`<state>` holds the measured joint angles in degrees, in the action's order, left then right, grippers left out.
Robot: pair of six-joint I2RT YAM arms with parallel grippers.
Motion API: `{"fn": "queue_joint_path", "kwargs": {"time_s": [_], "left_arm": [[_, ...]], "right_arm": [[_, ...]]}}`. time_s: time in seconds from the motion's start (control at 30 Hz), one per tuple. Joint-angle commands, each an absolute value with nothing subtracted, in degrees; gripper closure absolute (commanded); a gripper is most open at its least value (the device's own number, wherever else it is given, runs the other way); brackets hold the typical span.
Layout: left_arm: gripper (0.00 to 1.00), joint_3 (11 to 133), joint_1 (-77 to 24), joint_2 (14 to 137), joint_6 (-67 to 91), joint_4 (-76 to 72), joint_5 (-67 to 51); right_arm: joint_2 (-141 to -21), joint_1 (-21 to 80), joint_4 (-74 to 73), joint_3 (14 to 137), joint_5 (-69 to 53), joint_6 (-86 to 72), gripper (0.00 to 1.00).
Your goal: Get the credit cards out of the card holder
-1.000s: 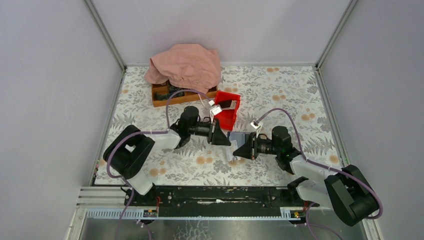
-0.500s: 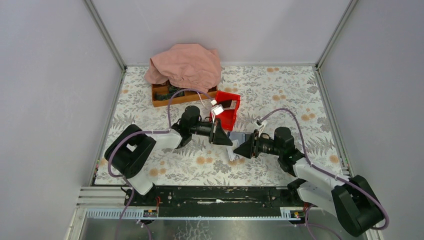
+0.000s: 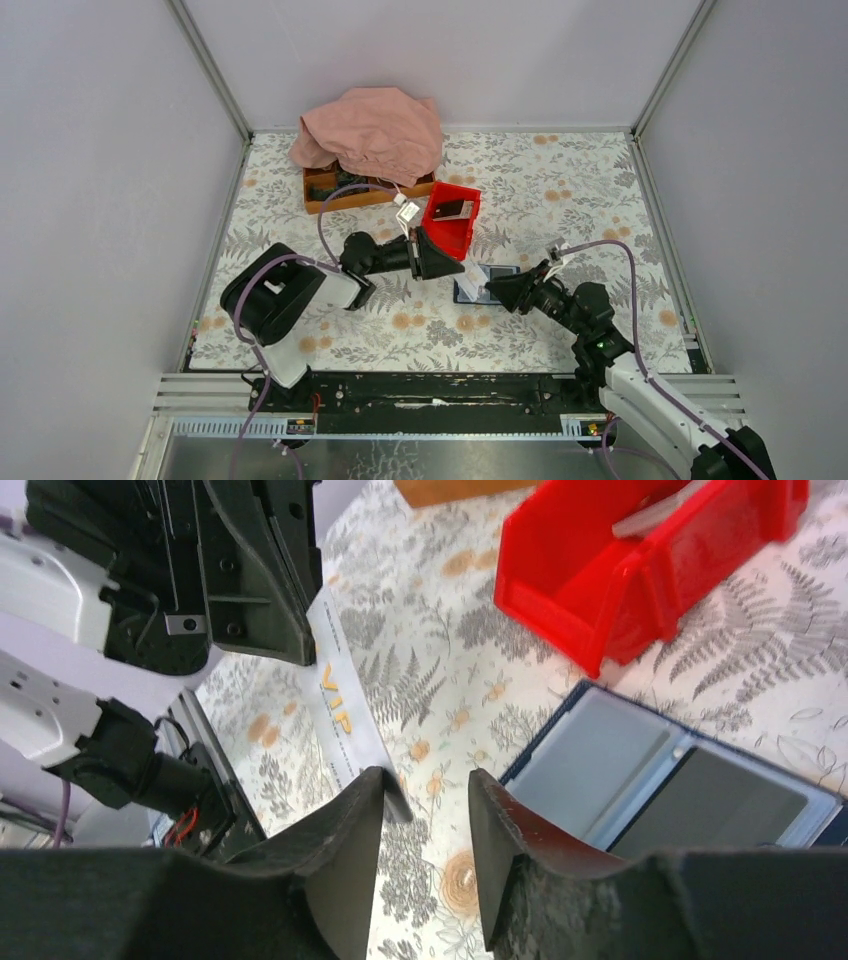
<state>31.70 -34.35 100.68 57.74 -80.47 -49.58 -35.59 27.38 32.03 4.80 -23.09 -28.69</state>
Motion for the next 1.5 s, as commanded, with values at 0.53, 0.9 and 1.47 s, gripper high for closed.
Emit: {"fn": "queue_joint_path", "kwargs": {"time_s": [0.53,0.9,1.47], "left_arm": [[1.00,34.3,-34.5,91.0,55.1,-92.3,-32.0],[1.00,34.3,-34.5,88.4,55.7,-92.3,-33.8],[1.00,33.3,-34.5,86.7,55.8,-92.3,-34.4]], "right_arm": [[-36.1,27.6,45.2,12.0,-35.1,-31.0,0.45],[-40.9,27.6,45.9,18.4,-34.5,-27.8,0.59],[-41.3,27.5,37.9,24.1,-31.2,-20.4,0.69]]}}
